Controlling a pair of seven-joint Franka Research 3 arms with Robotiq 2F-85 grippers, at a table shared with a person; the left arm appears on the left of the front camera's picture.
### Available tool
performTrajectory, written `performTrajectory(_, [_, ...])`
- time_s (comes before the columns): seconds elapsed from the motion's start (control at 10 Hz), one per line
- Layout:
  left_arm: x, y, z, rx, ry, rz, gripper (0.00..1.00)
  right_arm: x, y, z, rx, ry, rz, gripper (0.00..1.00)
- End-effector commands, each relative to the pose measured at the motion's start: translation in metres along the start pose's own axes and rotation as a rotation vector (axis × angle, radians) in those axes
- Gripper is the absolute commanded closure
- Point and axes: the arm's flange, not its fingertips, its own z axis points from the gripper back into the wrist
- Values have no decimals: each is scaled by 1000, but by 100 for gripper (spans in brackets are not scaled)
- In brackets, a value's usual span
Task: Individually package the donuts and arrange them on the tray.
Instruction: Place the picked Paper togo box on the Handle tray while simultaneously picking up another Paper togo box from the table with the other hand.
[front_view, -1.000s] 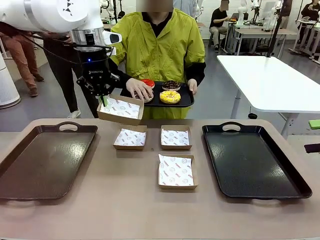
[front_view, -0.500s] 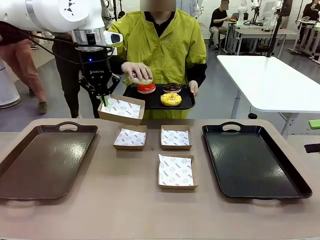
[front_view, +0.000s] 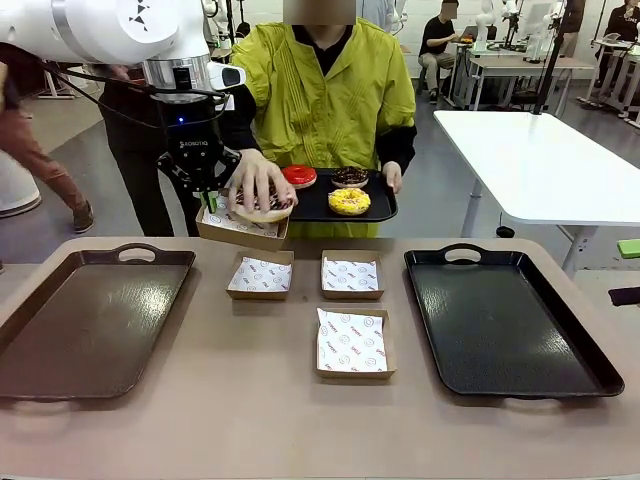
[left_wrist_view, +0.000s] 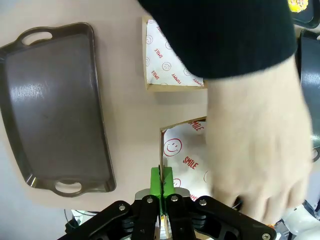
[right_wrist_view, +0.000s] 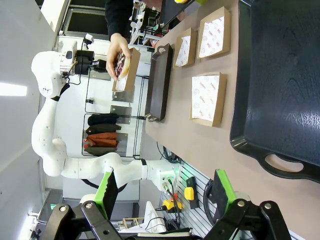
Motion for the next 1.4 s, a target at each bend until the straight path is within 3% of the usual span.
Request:
performTrajectory(0.0, [-4,3,0,3,-6,2,100,2,0,0,19,-6,14,0])
performTrajectory(1.3, [0,0,0,0,1,0,99,0,0,0,0,0,0,0])
